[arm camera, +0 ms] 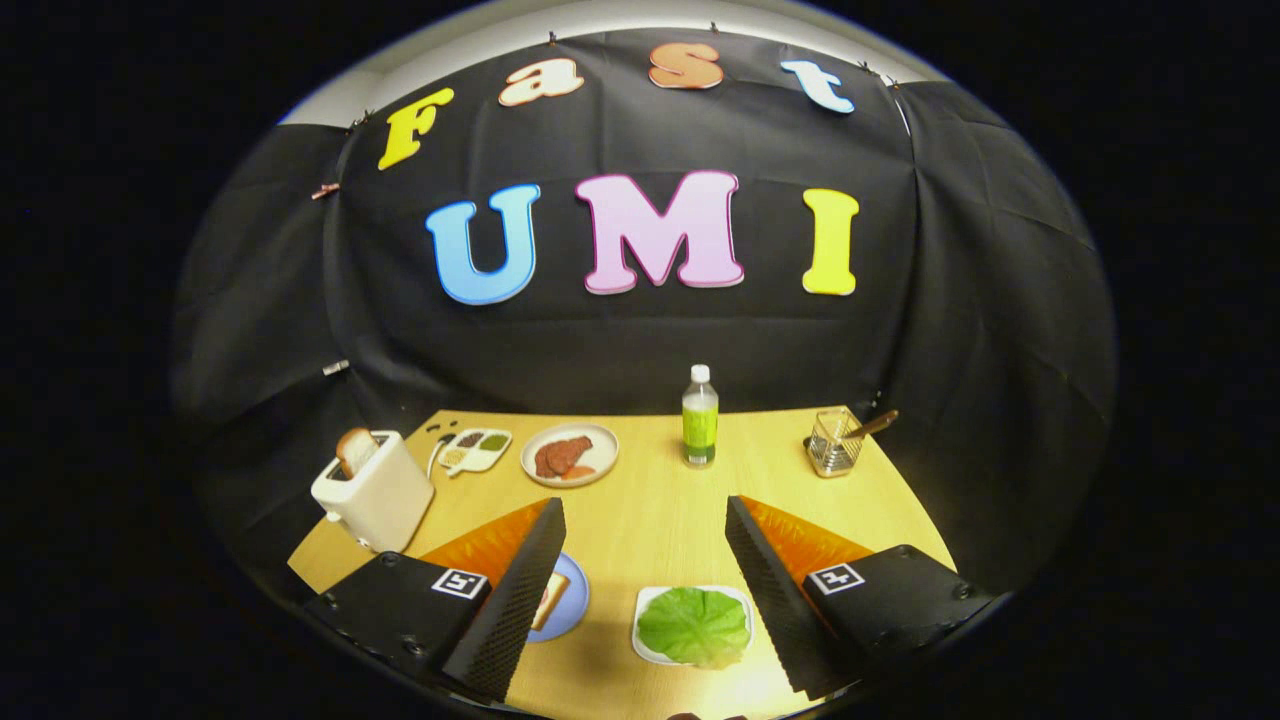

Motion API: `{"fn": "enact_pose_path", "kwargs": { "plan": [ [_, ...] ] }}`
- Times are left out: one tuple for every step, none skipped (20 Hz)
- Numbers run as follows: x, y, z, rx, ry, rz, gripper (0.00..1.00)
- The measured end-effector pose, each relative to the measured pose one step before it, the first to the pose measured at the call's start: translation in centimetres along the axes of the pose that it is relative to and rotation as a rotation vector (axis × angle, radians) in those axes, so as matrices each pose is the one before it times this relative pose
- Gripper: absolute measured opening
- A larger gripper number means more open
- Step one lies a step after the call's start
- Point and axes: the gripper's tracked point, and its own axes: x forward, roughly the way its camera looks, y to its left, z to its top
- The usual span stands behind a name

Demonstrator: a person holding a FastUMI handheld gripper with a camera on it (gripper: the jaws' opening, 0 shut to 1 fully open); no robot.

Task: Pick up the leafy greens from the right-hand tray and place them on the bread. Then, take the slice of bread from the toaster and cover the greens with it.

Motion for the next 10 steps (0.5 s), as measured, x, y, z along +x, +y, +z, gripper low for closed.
{"fn": "enact_pose_path", "kwargs": {
  "plan": [
    [0.38, -0.24, -1.319, -0.00196, 0.03077, 0.00101, 1.0],
    [0.443, -0.234, -1.292, -0.00409, 0.03157, 0.00181, 1.0],
    [0.4, -0.372, -1.353, -0.00501, 0.02828, 0.00118, 1.0],
    [0.718, -0.405, -1.243, -0.00765, 0.02725, 0.00174, 1.0],
    [0.728, -0.262, -1.138, -0.00996, 0.02346, 0.00526, 1.0],
    [0.718, -0.437, -1.175, -0.01281, 0.02758, 0.00419, 1.0],
    [0.863, -0.519, -1.201, -0.01163, 0.03082, 0.0032, 1.0],
    [1.121, -0.403, -1.011, -0.00553, 0.02767, 0.00413, 1.0],
    [1.032, -0.179, -0.959, -0.00372, 0.02838, 0.01356, 1.0],
    [0.88, -0.118, -1.127, -0.00879, 0.02563, 0.01339, 1.0]
  ]
}}
